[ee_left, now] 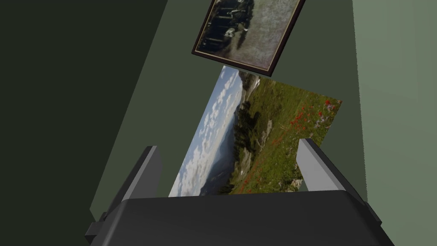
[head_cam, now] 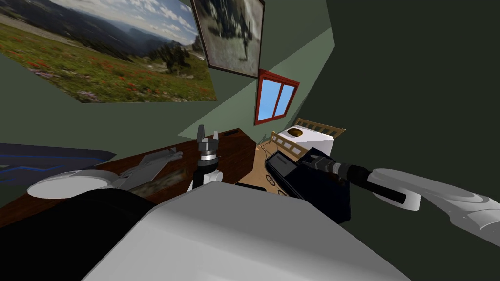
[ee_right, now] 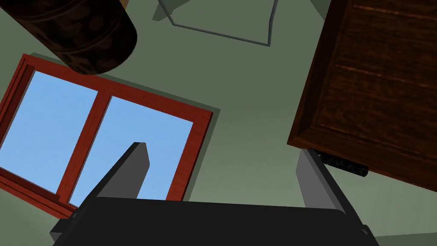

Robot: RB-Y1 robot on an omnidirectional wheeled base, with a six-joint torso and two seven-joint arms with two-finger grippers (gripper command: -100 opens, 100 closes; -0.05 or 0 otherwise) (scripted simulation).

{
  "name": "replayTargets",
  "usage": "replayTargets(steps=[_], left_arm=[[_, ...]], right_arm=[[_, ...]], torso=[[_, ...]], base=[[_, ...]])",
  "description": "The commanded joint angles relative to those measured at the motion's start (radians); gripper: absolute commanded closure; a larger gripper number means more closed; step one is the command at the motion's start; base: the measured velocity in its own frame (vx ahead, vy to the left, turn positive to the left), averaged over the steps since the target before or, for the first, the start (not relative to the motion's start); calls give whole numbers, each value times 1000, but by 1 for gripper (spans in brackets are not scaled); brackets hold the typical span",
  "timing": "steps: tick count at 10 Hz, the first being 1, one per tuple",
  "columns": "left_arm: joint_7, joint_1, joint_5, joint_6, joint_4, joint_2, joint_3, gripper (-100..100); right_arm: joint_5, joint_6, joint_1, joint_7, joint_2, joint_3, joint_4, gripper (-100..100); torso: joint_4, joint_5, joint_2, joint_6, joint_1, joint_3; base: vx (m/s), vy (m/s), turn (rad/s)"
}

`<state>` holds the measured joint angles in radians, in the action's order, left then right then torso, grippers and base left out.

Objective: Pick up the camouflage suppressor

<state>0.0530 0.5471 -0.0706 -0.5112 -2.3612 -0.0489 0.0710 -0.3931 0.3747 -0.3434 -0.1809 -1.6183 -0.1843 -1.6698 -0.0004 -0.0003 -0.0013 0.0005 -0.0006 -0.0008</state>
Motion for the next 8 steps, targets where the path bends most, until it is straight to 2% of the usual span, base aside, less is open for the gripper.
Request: replayTargets(steps=[1, 2, 3, 4, 5, 6, 7, 8], left_arm=[[0, 0, 0, 0, 0, 0, 0, 0], [0, 0, 0, 0, 0, 0, 0, 0], [0, 0, 0, 0, 0, 0, 0, 0], [0, 0, 0, 0, 0, 0, 0, 0], [0, 0, 0, 0, 0, 0, 0, 0], [0, 0, 0, 0, 0, 0, 0, 0], [0, 0, 0, 0, 0, 0, 0, 0], [0, 0, 0, 0, 0, 0, 0, 0]], right_arm=[[1, -6, -6, 6, -50, -10, 2, -100], [3, 2, -18, 13, -80, -31, 28, -100], [3, 2, -18, 13, -118, -31, 28, -100], [8, 11, -32, 22, -149, -53, 52, -100], [8, 11, -32, 22, -177, -53, 52, -100], [14, 20, -49, 33, -210, -76, 73, -100], [14, 20, -49, 33, -233, -76, 73, -100], [21, 31, -69, 44, -267, -99, 92, -100]], torso=[[0, 0, 0, 0, 0, 0], [0, 0, 0, 0, 0, 0], [0, 0, -1, 0, 0, 0], [0, 0, 0, 0, 0, 0], [0, 0, 0, 0, -1, 0], [0, 0, 0, 1, 0, 0], [0, 0, 1, 0, 0, 0], [0, 0, 1, 1, 0, 1]], base=[[31, -23, 109], [34, -24, 144], [28, -23, 108], [25, -27, 154], [15, -22, 88], [11, -22, 153], [9, -23, 73], [2, -28, 158]])
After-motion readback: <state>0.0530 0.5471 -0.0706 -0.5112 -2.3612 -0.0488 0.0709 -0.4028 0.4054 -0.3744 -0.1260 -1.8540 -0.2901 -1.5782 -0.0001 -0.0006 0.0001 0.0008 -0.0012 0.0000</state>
